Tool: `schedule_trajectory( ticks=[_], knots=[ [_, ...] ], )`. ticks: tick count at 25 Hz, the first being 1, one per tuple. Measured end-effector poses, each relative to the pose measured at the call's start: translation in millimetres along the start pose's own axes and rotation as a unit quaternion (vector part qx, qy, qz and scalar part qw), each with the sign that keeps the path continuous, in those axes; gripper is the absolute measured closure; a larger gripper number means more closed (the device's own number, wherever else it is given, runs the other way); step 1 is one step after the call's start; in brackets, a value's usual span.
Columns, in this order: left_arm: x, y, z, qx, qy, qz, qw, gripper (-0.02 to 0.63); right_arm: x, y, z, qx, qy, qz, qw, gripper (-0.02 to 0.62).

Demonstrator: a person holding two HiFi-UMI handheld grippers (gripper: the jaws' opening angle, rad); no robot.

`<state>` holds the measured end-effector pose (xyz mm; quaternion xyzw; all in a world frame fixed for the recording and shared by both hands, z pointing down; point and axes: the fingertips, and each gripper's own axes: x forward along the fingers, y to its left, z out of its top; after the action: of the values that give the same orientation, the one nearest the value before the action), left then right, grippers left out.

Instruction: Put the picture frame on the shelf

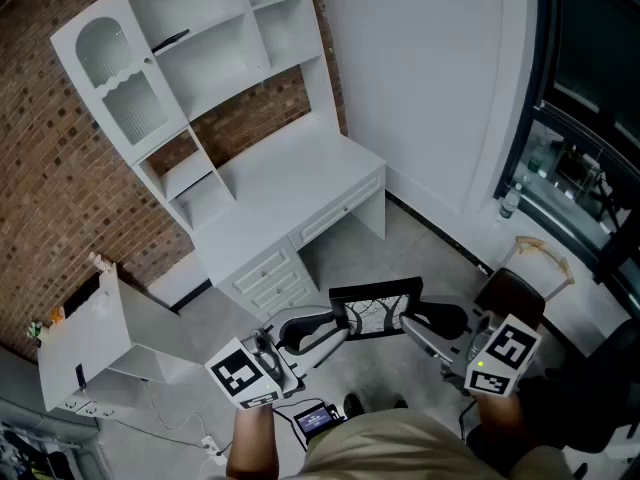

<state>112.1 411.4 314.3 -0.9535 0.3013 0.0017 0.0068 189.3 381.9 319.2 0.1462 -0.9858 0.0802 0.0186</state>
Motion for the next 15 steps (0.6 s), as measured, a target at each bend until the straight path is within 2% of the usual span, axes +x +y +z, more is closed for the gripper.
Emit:
schedule_trajectory(
  ticks=[6, 15],
  knots=[
    [-11, 7, -7, -0.002, 0.005, -0.004, 1.0000, 0.523, 12, 3, -3, -0.002, 0.002, -0.001, 1.000, 0.523],
    [-31, 28, -5, -0.009, -0.012, -0.012, 0.9998, 0.524, 40, 7, -2, 0.003, 0.007, -0.009, 1.000, 0.523]
  ],
)
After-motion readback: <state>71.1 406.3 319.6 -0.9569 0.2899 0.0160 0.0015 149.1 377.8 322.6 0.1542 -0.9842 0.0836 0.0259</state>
